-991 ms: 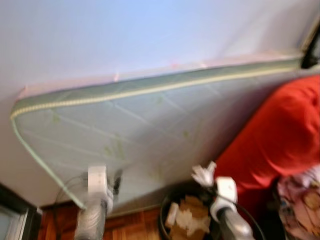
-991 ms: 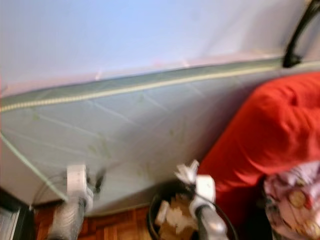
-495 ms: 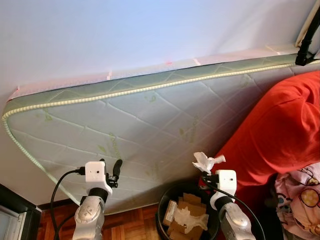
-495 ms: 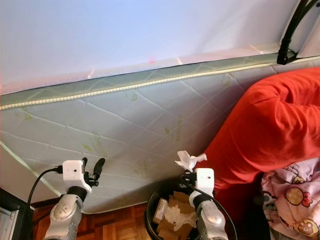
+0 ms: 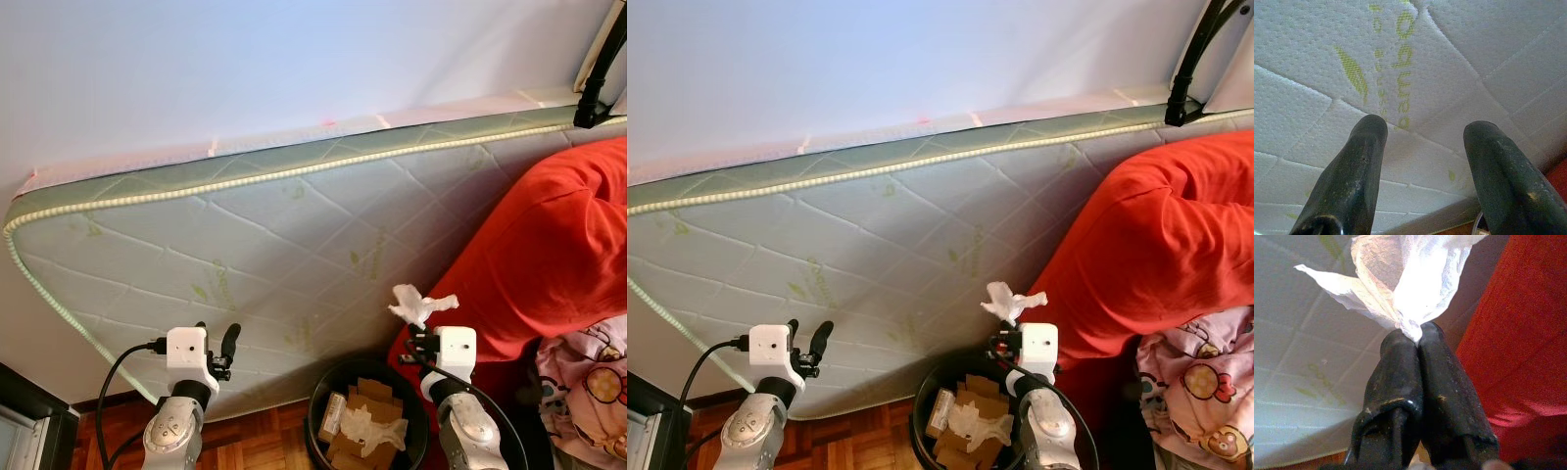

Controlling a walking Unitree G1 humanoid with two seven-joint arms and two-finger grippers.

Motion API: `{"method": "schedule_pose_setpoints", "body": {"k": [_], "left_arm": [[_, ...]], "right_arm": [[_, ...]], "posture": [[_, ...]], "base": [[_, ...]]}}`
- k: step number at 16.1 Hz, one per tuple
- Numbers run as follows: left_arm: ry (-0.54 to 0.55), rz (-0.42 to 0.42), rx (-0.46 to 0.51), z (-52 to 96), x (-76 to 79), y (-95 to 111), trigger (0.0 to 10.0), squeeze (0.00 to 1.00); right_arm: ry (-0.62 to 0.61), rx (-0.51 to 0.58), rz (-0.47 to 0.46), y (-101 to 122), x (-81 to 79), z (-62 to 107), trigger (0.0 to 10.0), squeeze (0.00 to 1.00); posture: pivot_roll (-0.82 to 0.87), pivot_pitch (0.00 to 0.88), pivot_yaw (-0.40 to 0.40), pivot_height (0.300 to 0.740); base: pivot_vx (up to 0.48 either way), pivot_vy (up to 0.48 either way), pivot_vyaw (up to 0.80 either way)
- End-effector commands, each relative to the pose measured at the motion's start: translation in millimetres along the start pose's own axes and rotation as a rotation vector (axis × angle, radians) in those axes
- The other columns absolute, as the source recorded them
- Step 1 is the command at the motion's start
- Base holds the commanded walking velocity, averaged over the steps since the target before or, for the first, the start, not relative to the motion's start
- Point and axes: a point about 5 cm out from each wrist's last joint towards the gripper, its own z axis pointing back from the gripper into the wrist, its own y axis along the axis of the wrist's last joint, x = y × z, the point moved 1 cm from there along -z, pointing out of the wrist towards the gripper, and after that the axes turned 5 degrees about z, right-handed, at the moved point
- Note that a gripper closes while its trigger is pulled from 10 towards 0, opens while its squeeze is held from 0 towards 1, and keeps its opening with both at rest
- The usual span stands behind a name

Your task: Clean up the room

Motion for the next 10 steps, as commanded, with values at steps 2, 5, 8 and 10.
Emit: {"method": "schedule_pose_setpoints", "body": {"k": [2, 5, 8, 10], "left_arm": [[0.013, 0.011, -0.005, 3.5, -3.7, 0.1, 10.0, 0.00], [0.018, 0.014, -0.009, 4.0, -4.1, 1.6, 10.0, 0.00], [0.016, 0.020, -0.010, 2.5, -2.5, 2.4, 10.0, 0.00], [0.017, 0.024, -0.008, 2.3, -2.1, 2.7, 10.0, 0.00]], "right_arm": [[0.002, 0.010, 0.002, 1.5, -2.8, -0.2, 10.0, 0.00], [0.018, -0.026, 0.014, -0.7, -6.5, -2.1, 10.0, 0.00], [0.015, -0.005, 0.011, 0.3, -4.2, -0.3, 10.0, 0.00], [0.010, -0.002, 0.001, -0.7, -3.5, 0.7, 10.0, 0.00]], "posture": [[0.04, 0.044, 0.004, 0.725], [0.03, 0.044, 0.002, 0.720], [0.03, 0.040, 0.002, 0.710], [0.03, 0.025, 0.004, 0.710]], "base": [[0.000, 0.000, 0.00], [0.000, 0.000, 0.00], [0.000, 0.000, 0.00], [0.000, 0.000, 0.00]]}}
